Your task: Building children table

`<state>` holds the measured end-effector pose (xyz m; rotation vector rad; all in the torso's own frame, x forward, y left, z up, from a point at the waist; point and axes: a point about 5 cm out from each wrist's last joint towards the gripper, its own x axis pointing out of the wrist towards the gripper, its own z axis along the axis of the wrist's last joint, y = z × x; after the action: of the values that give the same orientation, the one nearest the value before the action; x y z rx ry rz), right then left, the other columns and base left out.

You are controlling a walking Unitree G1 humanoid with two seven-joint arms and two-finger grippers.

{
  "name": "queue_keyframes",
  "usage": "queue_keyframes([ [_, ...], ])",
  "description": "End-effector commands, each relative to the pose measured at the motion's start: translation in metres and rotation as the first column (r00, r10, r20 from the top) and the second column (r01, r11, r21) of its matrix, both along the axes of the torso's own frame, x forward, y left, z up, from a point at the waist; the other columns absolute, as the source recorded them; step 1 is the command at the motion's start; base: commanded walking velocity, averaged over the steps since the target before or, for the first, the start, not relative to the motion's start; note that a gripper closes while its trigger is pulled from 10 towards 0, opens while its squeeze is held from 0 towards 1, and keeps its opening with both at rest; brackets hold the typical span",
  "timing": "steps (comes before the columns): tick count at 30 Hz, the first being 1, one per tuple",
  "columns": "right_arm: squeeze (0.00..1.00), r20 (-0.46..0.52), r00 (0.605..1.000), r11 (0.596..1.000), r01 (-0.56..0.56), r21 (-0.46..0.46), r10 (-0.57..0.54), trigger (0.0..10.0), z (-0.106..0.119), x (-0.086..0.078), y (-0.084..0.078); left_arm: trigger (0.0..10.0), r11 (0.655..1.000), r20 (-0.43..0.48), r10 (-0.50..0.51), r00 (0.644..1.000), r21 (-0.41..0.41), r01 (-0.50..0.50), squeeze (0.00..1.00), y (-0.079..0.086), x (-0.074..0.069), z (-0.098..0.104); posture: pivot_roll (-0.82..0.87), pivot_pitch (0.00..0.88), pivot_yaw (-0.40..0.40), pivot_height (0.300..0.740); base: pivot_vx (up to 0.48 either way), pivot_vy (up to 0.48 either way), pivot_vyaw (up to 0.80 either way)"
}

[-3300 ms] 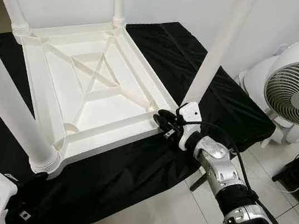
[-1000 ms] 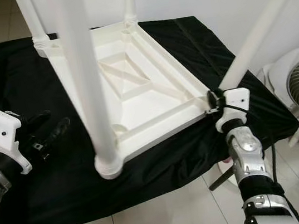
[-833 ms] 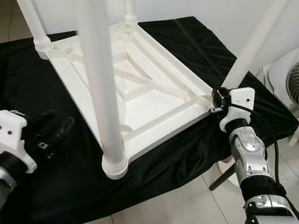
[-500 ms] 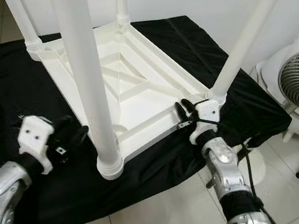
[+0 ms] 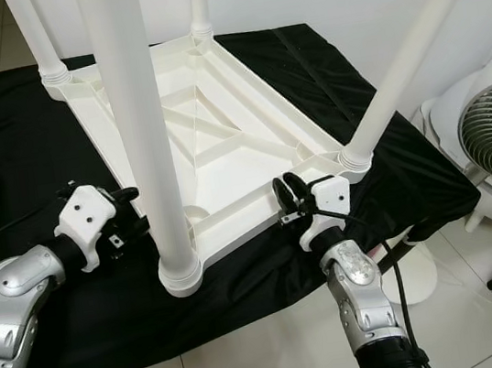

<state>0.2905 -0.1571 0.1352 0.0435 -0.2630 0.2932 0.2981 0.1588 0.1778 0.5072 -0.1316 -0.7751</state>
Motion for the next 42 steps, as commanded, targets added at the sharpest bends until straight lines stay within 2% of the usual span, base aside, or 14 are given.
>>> queue_keyframes([
  [1, 0.00, -0.013, 1.000, 1.000, 0.025, 0.009, -0.024, 10.0, -0.001, -0.002, -0.006, 10.0, 1.000, -0.003, -0.002, 1.000, 0.020, 0.002, 0.00, -0.002, 0.002, -0.005, 0.11, 0.122, -0.058, 0.740, 0.000, 0.000, 0.00],
  [5, 0.00, -0.008, 0.998, 0.998, 0.062, 0.017, -0.061, 10.0, 0.001, -0.001, -0.008, 10.0, 1.000, 0.001, 0.007, 1.000, 0.014, -0.008, 0.00, -0.005, 0.007, -0.005, 0.10, 0.121, -0.062, 0.740, 0.000, 0.000, 0.00],
  [6, 0.00, -0.005, 0.985, 0.984, 0.172, 0.036, -0.172, 10.0, 0.003, -0.003, -0.011, 10.0, 1.000, 0.019, 0.021, 1.000, 0.019, -0.021, 0.00, -0.009, 0.016, -0.006, 0.10, 0.122, -0.069, 0.740, 0.000, 0.000, 0.00],
  [12, 0.00, -0.049, 0.943, 0.941, 0.332, 0.068, -0.329, 10.0, -0.003, -0.012, -0.014, 10.0, 0.999, 0.020, 0.048, 0.999, 0.011, -0.049, 0.00, -0.015, 0.027, -0.006, 0.09, 0.124, -0.068, 0.740, 0.000, 0.000, 0.00],
  [14, 0.00, -0.049, 0.943, 0.941, 0.332, 0.068, -0.329, 10.0, -0.003, -0.012, -0.014, 10.0, 0.999, 0.020, 0.048, 0.999, 0.011, -0.049, 0.00, -0.015, 0.027, -0.006, 0.09, 0.124, -0.068, 0.740, 0.000, 0.000, 0.00],
  [18, 0.00, -0.116, 0.852, 0.855, 0.517, 0.027, -0.511, 10.0, -0.013, -0.024, -0.031, 10.0, 0.990, -0.028, 0.123, 0.992, 0.073, -0.121, 0.00, -0.013, 0.036, -0.022, 0.06, 0.131, -0.052, 0.740, 0.000, 0.000, 0.00],
  [21, 0.00, -0.131, 0.839, 0.843, 0.537, 0.033, -0.529, 10.0, -0.014, -0.026, -0.034, 10.0, 0.983, -0.035, 0.152, 0.988, 0.109, -0.147, 0.00, -0.010, 0.039, -0.027, 0.06, 0.130, -0.049, 0.740, 0.000, 0.000, 0.00],
  [23, 0.00, -0.143, 0.824, 0.828, 0.558, 0.042, -0.548, 10.0, -0.013, -0.028, -0.037, 10.0, 0.961, -0.069, 0.235, 0.969, 0.168, -0.221, 0.00, -0.001, 0.045, -0.036, 0.06, 0.131, -0.044, 0.740, 0.000, 0.000, 0.00],
  [28, 0.00, -0.171, 0.804, 0.809, 0.585, 0.050, -0.570, 10.0, -0.014, -0.030, -0.037, 10.0, 0.929, -0.088, 0.329, 0.940, 0.211, -0.305, 0.00, 0.011, 0.050, -0.043, 0.06, 0.131, -0.042, 0.740, 0.000, 0.000, 0.00],
  [30, 0.00, -0.171, 0.804, 0.809, 0.585, 0.050, -0.570, 10.0, -0.014, -0.030, -0.037, 10.0, 0.929, -0.088, 0.329, 0.940, 0.211, -0.305, 0.00, 0.011, 0.050, -0.043, 0.06, 0.131, -0.042, 0.740, 0.000, 0.000, 0.00],
  [31, 0.00, -0.194, 0.808, 0.815, 0.576, 0.061, -0.556, 10.0, -0.015, -0.029, -0.034, 10.0, 0.907, -0.095, 0.380, 0.920, 0.237, -0.349, 0.00, 0.018, 0.052, -0.046, 0.06, 0.133, -0.042, 0.740, 0.000, 0.000, 0.00],
  [36, 0.00, -0.224, 0.806, 0.814, 0.575, 0.083, -0.547, 10.0, -0.015, -0.025, -0.030, 10.0, 0.894, -0.092, 0.400, 0.912, 0.256, -0.367, 0.00, 0.022, 0.054, -0.046, 0.06, 0.133, -0.041, 0.740, 0.000, 0.000, 0.00],
  [39, 0.00, -0.266, 0.818, 0.832, 0.547, 0.090, -0.509, 10.0, -0.015, -0.012, -0.024, 10.0, 0.895, -0.082, 0.393, 0.916, 0.263, -0.360, 0.00, 0.024, 0.056, -0.041, 0.07, 0.138, -0.038, 0.740, 0.000, 0.000, 0.00],
  [42, 0.00, -0.276, 0.821, 0.835, 0.541, 0.100, -0.499, 10.0, -0.016, -0.010, -0.023, 10.0, 0.894, -0.078, 0.391, 0.917, 0.267, -0.359, 0.00, 0.024, 0.056, -0.040, 0.07, 0.138, -0.038, 0.740, 0.000, 0.000, 0.00],
])
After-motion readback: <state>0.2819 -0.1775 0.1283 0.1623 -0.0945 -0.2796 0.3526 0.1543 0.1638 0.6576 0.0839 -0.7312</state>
